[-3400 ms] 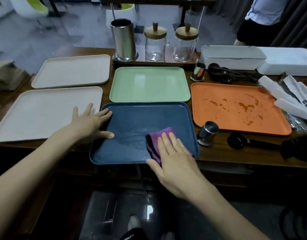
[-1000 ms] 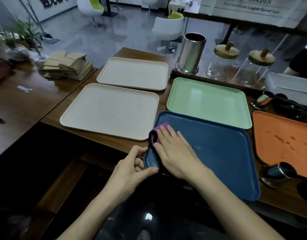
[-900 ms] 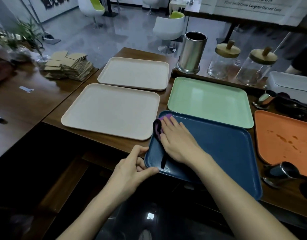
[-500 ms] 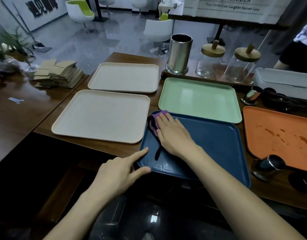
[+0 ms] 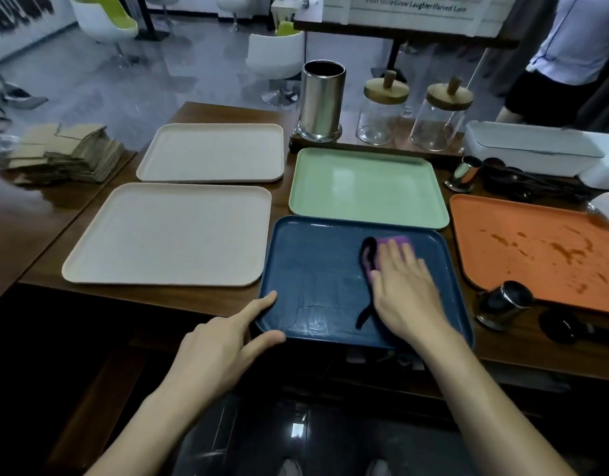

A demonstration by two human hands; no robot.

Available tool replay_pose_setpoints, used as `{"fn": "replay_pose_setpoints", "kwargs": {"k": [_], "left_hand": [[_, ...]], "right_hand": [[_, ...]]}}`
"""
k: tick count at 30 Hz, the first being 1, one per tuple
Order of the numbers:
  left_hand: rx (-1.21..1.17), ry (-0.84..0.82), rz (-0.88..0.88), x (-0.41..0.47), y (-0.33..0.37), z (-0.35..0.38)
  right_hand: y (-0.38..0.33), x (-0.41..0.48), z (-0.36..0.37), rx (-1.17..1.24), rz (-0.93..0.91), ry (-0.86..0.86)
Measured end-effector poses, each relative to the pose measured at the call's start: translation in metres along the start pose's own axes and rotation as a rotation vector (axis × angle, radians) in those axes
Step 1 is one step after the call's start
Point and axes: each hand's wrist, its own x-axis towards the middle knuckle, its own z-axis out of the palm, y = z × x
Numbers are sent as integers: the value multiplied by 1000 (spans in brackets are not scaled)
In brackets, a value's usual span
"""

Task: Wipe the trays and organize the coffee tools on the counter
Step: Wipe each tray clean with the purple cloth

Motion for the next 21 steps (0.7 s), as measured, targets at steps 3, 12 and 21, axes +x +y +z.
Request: {"fn": "replay_pose_setpoints", "kwargs": {"k": [3,12,21], "left_hand": [[12,0,6,1,-1,2],[4,-16,-20,-2,1,-1],[-32,-81,-65,-6,8,-7]], "right_hand": [[-60,-24,10,12,-254,-26],[-9,-73,4,-14,-274,-48],[36,-58,-6,-111,-15,-48]]}}
